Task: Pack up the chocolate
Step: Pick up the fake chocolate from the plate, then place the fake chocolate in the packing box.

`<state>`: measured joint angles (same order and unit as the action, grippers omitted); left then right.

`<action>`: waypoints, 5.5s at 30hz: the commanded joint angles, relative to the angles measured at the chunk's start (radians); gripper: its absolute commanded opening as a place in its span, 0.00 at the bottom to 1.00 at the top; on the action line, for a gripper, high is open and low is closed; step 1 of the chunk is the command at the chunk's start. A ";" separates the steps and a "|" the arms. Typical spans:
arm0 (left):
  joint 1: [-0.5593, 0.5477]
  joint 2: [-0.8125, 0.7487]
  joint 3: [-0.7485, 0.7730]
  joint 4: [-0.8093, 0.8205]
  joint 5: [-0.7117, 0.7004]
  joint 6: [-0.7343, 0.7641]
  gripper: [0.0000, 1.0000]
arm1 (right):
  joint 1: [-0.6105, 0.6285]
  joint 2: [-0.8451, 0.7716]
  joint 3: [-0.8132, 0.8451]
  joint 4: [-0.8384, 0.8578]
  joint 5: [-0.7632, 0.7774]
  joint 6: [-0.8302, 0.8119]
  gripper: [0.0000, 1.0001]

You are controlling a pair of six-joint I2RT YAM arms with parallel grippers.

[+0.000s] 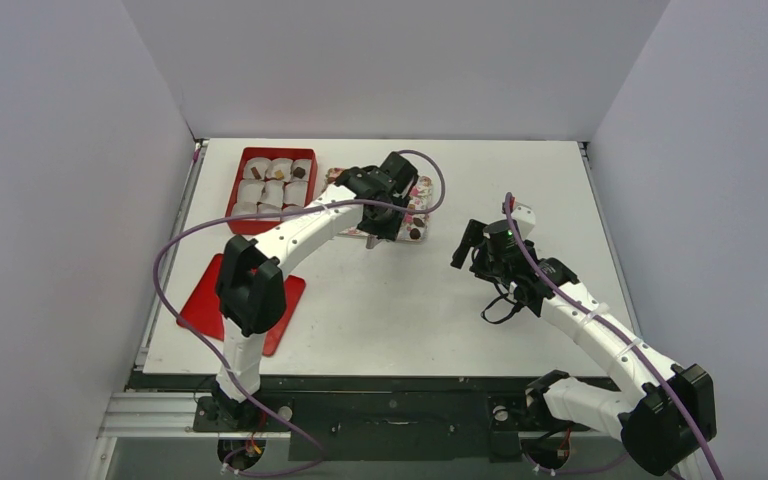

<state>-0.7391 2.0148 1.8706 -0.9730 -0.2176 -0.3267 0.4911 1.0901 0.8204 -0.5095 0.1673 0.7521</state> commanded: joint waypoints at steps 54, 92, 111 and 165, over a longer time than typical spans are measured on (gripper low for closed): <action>0.005 0.011 0.157 -0.030 -0.067 0.025 0.24 | -0.006 0.008 0.043 0.027 -0.002 -0.008 0.89; 0.168 -0.142 0.115 -0.044 -0.069 0.005 0.24 | -0.005 0.021 0.032 0.054 -0.030 -0.008 0.89; 0.524 -0.183 0.011 0.005 -0.172 -0.007 0.24 | -0.006 0.132 0.074 0.091 -0.110 -0.069 0.89; 0.629 -0.108 0.085 0.040 -0.126 0.027 0.43 | -0.013 0.141 0.156 0.046 -0.097 -0.066 0.89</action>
<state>-0.1028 1.9999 1.9030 -0.9421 -0.3504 -0.3058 0.4843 1.2728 0.9203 -0.4496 0.0357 0.6888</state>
